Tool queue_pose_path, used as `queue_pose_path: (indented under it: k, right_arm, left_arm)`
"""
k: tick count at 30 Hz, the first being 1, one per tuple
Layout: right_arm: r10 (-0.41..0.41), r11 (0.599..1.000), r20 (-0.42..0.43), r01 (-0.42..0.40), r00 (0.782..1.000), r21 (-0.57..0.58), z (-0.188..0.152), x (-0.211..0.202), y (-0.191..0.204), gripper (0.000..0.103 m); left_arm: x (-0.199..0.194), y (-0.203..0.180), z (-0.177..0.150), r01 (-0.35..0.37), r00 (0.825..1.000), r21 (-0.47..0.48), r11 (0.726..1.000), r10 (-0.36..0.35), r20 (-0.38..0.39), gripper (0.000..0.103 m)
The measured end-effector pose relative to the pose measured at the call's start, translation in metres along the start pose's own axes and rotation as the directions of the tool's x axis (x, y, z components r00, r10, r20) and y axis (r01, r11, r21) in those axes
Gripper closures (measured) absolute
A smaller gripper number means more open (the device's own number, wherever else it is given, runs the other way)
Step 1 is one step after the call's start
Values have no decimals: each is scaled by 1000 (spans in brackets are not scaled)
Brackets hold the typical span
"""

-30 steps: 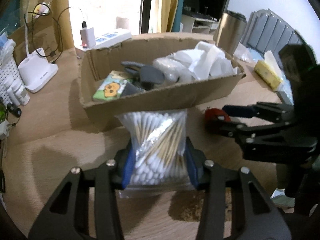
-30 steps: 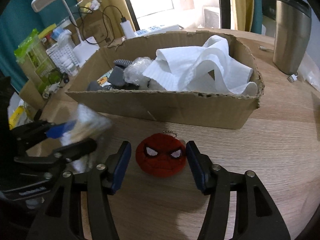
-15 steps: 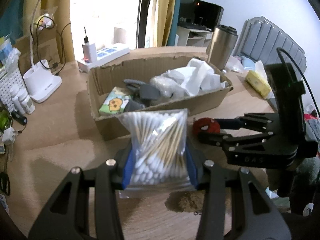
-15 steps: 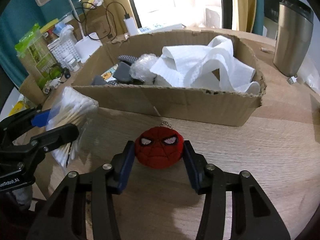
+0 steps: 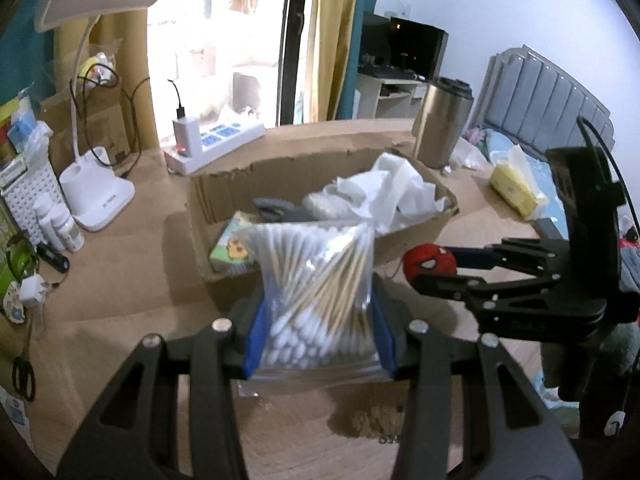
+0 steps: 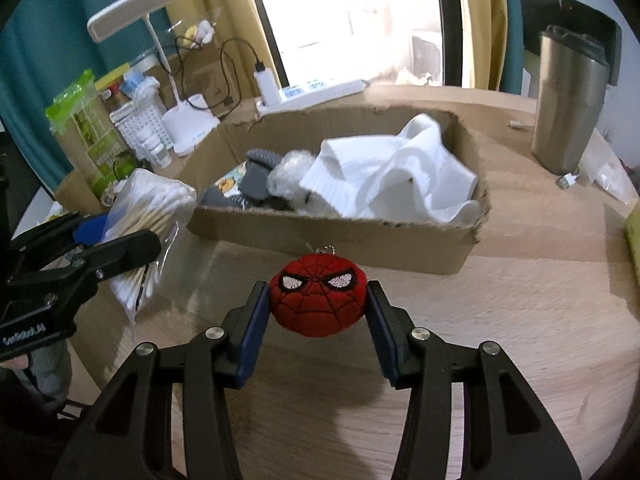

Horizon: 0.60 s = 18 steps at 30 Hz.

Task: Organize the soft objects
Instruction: 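Lift the swab bag with the left tool while the right tool carries the plush ball toward the box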

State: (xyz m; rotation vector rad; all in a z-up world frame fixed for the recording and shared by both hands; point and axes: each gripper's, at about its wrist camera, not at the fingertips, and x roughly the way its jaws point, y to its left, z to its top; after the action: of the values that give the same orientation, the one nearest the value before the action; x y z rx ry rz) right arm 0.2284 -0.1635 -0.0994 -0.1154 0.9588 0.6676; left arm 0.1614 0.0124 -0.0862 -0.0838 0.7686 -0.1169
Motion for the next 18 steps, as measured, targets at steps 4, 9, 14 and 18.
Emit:
queue_pose_path:
  k: [4, 9, 14, 18]
  right_arm:
    - [-5, 1000, 38, 5, 999, 4, 4, -14, -7, 52]
    - [-15, 1000, 75, 14, 997, 12, 10, -28, -18, 52]
    - [-23, 1000, 104, 21, 994, 14, 17, -37, -28, 52]
    - [-24, 1000, 123, 22, 992, 16, 22, -43, -34, 52]
  left_arm:
    - [-2, -2, 9, -7, 1000, 4, 1000, 7, 18, 57]
    - [0, -9, 18, -8, 1000, 19, 1000, 7, 31, 57]
    - [3, -15, 28, -6, 999, 30, 1000, 4, 41, 57]
    - [6, -19, 36, -5, 998, 30, 1000, 3, 59, 57]
